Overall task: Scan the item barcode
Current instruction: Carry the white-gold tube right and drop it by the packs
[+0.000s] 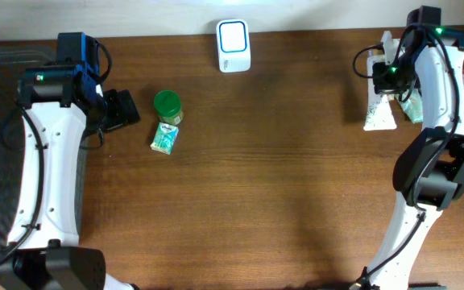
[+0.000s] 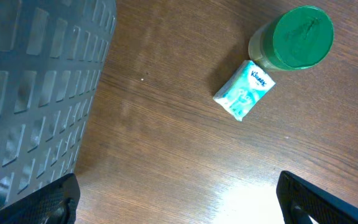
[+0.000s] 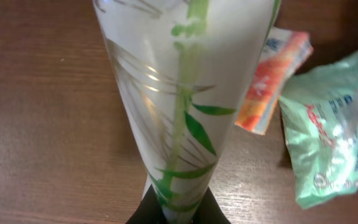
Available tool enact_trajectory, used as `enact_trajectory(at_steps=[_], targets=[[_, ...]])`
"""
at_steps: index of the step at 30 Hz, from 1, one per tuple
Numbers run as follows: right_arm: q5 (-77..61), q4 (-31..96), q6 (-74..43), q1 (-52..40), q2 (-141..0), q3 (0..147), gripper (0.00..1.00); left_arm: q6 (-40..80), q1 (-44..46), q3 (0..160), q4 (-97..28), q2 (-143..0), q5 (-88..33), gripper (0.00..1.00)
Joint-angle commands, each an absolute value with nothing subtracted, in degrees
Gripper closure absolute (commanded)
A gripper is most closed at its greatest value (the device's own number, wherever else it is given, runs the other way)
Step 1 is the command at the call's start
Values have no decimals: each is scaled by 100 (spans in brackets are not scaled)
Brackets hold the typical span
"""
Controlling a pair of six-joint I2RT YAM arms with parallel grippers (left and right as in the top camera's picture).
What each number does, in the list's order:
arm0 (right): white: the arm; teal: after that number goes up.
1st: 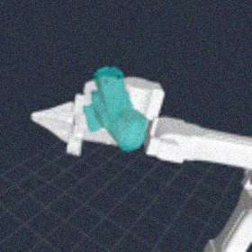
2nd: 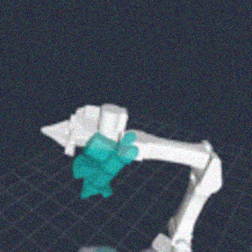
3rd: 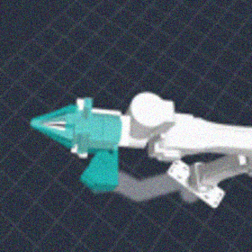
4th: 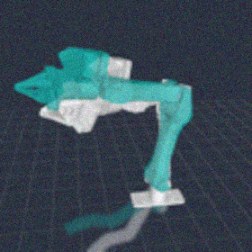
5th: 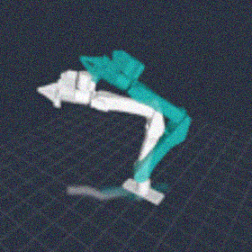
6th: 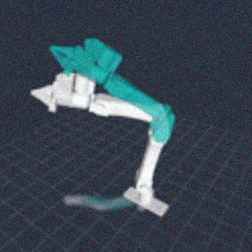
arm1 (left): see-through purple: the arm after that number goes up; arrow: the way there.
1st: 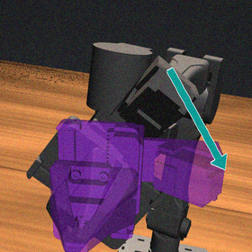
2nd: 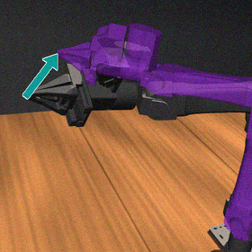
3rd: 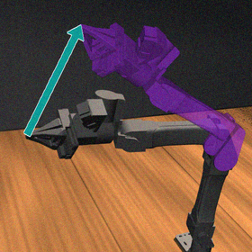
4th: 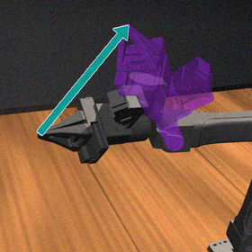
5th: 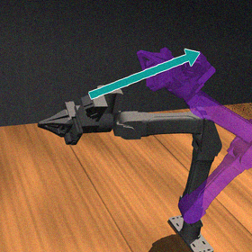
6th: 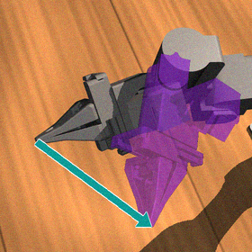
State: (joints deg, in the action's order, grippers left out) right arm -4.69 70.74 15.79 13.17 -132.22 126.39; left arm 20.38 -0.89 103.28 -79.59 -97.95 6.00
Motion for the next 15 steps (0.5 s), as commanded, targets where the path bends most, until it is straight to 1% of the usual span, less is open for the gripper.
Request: enact_trajectory(at_steps=[1,5,6,7,8,10,11,13,14,15], targets=[[-349,6928,2121,1352,-13166,12307,96,1966,-93,10342,-7959,-9773,642,1],[-248,6530,2117,1529,-13168,11509,96,1966,-93,10342,-7959,-9773,642,1],[27,6429,1992,1564,-13168,11434,85,1966,-93,10342,-7959,-9773,642,1],[659,6322,1264,1586,-13150,11467,67,1966,-93,10342,-7959,-9773,642,1],[1201,6346,784,1603,-13150,11566,67,1966,-93,10342,-7959,-9773,642,1],[1352,6674,587,1599,-13111,11970,55,1966,-93,10342,-7959,-9773,642,1],[1264,6779,395,1562,-13050,12178,52,1966,-93,10342,-7959,-9773,642,1],[351,6993,397,1433,-12822,12586,50,1966,-93,10342,-7959,-9773,642,1],[-239,7109,397,1341,-12696,12700,50,1966,-93,10342,-7959,-9773,642,1],[-1402,7275,397,1168,-12554,12742,46,1966,-93,10342,-7959,-9773,642,1]])
